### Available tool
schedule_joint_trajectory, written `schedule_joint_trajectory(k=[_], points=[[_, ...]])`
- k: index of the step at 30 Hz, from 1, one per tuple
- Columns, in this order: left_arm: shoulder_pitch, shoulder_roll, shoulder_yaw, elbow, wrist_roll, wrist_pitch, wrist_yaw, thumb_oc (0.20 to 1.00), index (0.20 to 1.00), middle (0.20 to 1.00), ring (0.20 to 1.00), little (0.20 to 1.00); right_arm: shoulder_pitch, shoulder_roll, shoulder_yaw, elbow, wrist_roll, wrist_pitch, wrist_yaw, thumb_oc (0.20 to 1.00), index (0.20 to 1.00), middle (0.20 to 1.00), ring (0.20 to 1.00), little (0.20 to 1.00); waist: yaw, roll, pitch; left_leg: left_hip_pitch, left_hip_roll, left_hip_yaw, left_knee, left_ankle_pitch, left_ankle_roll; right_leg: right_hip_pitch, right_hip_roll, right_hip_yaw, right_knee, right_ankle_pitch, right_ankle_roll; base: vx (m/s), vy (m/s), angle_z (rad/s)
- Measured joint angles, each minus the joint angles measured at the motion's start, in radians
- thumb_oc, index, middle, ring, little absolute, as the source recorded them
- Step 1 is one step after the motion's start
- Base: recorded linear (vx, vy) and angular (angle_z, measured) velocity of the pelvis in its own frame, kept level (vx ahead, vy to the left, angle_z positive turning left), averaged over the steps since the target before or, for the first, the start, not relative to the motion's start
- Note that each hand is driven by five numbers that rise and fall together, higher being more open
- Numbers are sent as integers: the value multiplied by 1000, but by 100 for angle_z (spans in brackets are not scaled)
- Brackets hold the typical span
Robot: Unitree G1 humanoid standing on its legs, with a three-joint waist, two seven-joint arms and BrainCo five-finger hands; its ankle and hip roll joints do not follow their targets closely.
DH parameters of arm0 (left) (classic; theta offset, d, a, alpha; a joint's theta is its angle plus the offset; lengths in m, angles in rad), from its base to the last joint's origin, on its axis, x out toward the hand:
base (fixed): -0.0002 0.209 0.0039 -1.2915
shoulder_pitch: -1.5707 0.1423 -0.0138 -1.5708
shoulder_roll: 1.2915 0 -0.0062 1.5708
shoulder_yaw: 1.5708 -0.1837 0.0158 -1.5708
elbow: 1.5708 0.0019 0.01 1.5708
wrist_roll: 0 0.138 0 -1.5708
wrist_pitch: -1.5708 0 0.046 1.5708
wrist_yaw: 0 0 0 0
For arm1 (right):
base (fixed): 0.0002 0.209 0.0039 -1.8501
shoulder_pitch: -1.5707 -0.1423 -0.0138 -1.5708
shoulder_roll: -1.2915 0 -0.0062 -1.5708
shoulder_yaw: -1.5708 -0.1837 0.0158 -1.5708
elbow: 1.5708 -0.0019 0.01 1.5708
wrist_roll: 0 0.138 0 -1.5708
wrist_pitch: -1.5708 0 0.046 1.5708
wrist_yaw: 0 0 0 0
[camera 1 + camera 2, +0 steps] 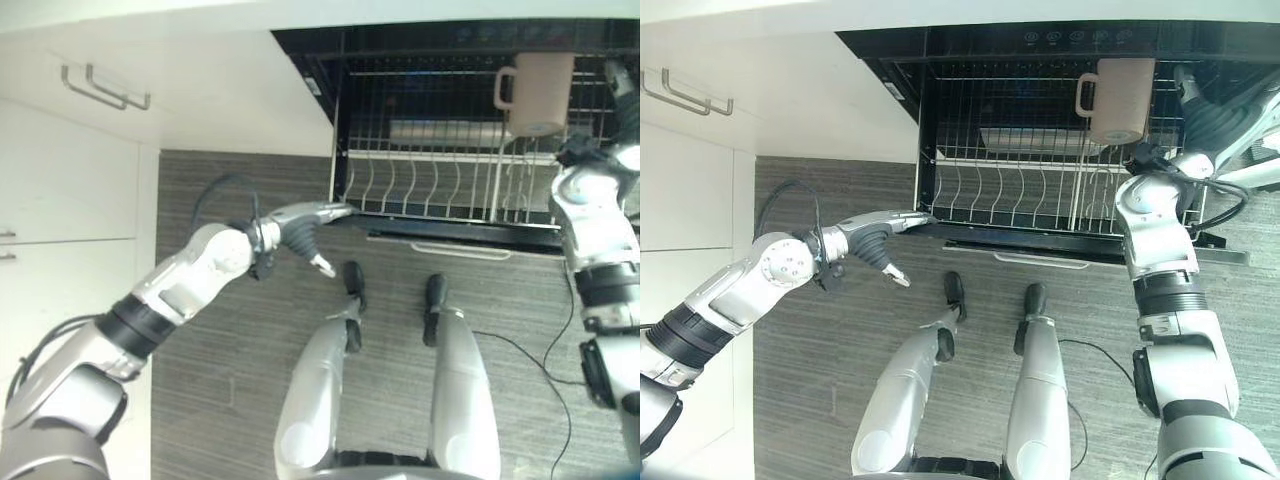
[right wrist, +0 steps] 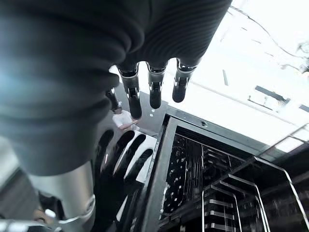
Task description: Place the dishes in the dishwasher.
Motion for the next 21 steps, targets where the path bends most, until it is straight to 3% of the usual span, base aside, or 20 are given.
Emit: schedule_joint_trajectory(k=[4,7,9,16,21], points=[[-1,-41,-1,-4,19,28,8,1000,1000,1000,1000,1000,76,35,3,-78,98,-24,112,1000,1000,1000,1000,1000,-6,3,-2,-8,1,3,0,1,-1,-12,4,7,2,0,0,11,11,-4],[2,-59,-1,-23,39,62,13,1000,1000,1000,1000,1000,174,65,61,-220,219,-82,297,1000,1000,1000,1000,1000,-37,2,-1,-18,3,15,1,-1,0,-26,7,14,2,0,0,5,21,-4],[10,-70,6,-23,40,75,25,1000,1000,1000,1000,1000,217,83,66,-302,258,-107,363,1000,1000,1000,1000,1000,-41,2,-1,-25,3,19,1,-2,0,-32,8,14,2,0,0,0,1,-2],[53,-91,18,-21,80,101,50,1000,1000,1000,1000,1000,346,95,100,-389,354,-189,594,1000,1000,1000,1000,1000,-71,1,-1,-20,18,26,20,-15,0,-27,19,26,2,1,0,-2,1,-6],[150,-139,57,-18,88,112,165,1000,1000,1000,1000,1000,420,95,148,-466,392,-189,735,1000,1000,1000,1000,1000,-96,-1,0,35,24,36,19,-18,1,28,25,33,-8,8,1,-17,-6,-7]])
